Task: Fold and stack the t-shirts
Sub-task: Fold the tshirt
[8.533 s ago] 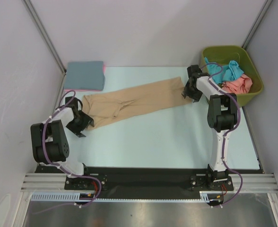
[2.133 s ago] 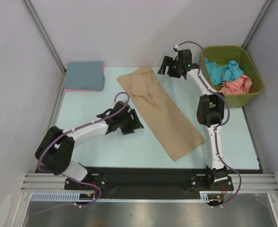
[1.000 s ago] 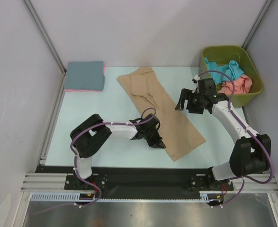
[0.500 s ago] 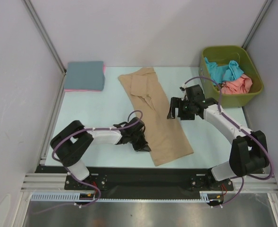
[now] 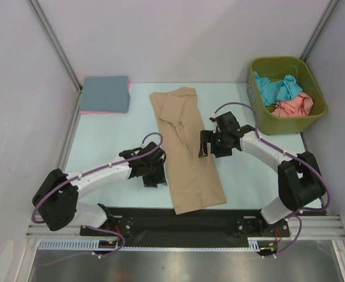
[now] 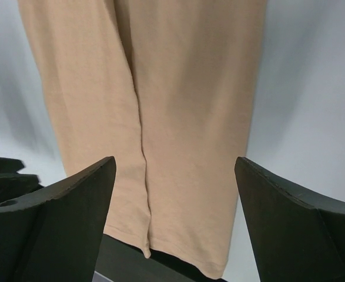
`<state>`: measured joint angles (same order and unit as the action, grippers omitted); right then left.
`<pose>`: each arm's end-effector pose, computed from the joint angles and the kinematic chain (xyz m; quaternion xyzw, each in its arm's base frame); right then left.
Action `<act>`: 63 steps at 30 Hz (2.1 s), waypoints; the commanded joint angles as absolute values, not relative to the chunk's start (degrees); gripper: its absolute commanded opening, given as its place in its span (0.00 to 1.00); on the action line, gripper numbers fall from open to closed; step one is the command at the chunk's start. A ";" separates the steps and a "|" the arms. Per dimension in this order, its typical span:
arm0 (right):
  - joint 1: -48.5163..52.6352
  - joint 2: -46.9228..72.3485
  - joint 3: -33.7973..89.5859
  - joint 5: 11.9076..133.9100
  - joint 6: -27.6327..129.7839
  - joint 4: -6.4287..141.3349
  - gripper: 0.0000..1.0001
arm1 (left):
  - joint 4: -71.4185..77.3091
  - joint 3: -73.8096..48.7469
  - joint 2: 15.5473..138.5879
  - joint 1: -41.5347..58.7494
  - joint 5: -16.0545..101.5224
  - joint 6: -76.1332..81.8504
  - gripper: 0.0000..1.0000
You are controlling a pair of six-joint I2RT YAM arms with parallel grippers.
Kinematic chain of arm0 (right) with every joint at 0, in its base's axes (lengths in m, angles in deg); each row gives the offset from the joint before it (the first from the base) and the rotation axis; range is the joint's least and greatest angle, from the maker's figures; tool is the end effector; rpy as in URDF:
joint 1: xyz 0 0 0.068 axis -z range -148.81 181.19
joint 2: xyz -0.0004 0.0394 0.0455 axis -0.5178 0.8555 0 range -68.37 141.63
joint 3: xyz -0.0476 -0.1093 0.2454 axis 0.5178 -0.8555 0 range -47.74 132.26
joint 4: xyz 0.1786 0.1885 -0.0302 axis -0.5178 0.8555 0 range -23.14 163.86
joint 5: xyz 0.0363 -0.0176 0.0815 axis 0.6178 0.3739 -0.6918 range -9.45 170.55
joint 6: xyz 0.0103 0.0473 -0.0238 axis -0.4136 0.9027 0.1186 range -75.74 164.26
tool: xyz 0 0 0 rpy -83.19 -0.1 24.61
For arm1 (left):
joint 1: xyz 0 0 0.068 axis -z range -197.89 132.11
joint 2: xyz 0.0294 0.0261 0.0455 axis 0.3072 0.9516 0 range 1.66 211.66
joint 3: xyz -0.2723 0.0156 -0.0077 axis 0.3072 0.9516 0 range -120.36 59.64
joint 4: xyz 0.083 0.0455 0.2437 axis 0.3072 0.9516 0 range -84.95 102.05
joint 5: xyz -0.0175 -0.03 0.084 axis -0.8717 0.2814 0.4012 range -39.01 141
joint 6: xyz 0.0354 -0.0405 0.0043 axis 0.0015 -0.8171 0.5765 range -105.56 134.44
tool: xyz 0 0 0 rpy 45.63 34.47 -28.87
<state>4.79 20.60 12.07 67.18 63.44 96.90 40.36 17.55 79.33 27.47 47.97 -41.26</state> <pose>0.2777 0.1470 0.2171 -0.0911 0.9537 0.2056 0.1998 0.1627 -0.1675 0.1742 -0.0844 0.9822 -0.1447 0.0854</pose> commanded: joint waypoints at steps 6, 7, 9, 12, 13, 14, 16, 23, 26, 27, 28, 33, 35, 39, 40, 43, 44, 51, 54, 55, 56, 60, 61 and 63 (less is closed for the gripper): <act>7.37 20.40 14.93 68.51 60.43 99.81 0.89 | 37.75 -5.47 88.89 14.48 49.44 -26.97 0.24; 7.63 20.14 14.93 68.51 60.35 100.16 0.89 | 36.61 -7.23 90.94 13.32 49.15 -26.44 0.19; 8.16 19.26 15.01 68.77 60.00 101.22 0.89 | 35.37 -14.08 95.68 10.77 49.76 -24.86 0.05; 9.04 17.68 15.10 69.56 59.29 102.71 0.89 | 38.79 -26.11 106.05 9.44 52.38 -22.40 0.00; 9.39 17.15 15.01 69.82 59.20 102.98 0.90 | 40.02 -29.10 111.21 9.35 53.53 -22.04 0.00; 10.09 16.80 14.84 70.00 59.20 103.50 0.90 | 41.77 -34.35 113.35 9.35 53.98 -21.78 0.00; 10.79 15.31 14.23 70.09 59.11 103.94 0.90 | 42.31 -38.43 118.61 9.35 53.63 -21.68 0.00; 13.87 11.26 12.03 70.88 58.85 105.26 0.90 | 43.28 -44.60 124.88 9.62 57.58 -27.65 0.00; 15.19 9.86 11.06 70.88 58.59 105.27 0.90 | 40.82 -43.46 125.32 9.70 56.89 -28.54 0.00; 15.36 9.59 10.54 70.71 58.59 105.09 0.90 | 40.56 -43.72 126.28 9.71 56.36 -28.71 0.00; 15.80 9.42 10.27 70.53 58.59 105.00 0.90 | 39.95 -44.24 126.73 9.62 55.92 -28.98 0.00; 16.33 9.42 9.57 69.83 58.76 104.56 0.90 | 38.54 -45.65 129.36 9.79 55.21 -29.59 0.00; 16.51 9.42 9.39 69.74 58.76 104.39 0.90 | 38.45 -46.44 129.89 9.79 55.65 -29.42 0.00; 16.77 9.42 9.13 69.56 58.33 104.13 0.90 | 39.24 -49.34 131.56 9.71 55.39 -28.98 0.00; 16.86 9.42 9.04 69.48 58.32 104.21 0.91 | 38.72 -49.61 131.82 9.79 54.87 -28.98 0.00; 16.95 9.24 8.86 69.21 58.24 104.04 0.90 | 38.27 -50.13 132.62 9.88 53.72 -29.51 0.00; 16.95 9.24 8.86 69.21 58.24 104.12 0.90 | 38.36 -50.22 132.97 9.97 53.28 -29.77 0.00; 17.21 8.89 8.60 69.30 57.97 104.04 0.90 | 36.78 -50.40 133.67 11.20 51.79 -30.74 0.01; 17.30 8.54 7.81 69.12 57.97 103.77 0.90 | 36.51 -51.28 134.81 11.46 49.96 -31.44 0.00; 17.39 8.36 7.63 69.12 58.06 103.68 0.90 | 36.51 -51.72 135.08 11.64 49.77 -31.61 0.00; 17.47 8.19 7.37 69.12 57.89 103.68 0.91 | 36.34 -51.98 135.25 11.81 49.68 -31.70 0.00; 17.56 7.75 6.93 69.21 57.88 103.51 0.91 | 33.89 -51.98 136.13 11.99 47.49 -32.32 0.00; 17.56 7.75 6.75 69.21 57.88 103.51 0.91 | 33.79 -52.16 136.22 11.99 47.39 -32.67 0.00; 17.56 7.57 6.75 69.12 57.97 103.51 0.91 | 33.09 -52.16 136.31 11.99 47.30 -32.93 0.00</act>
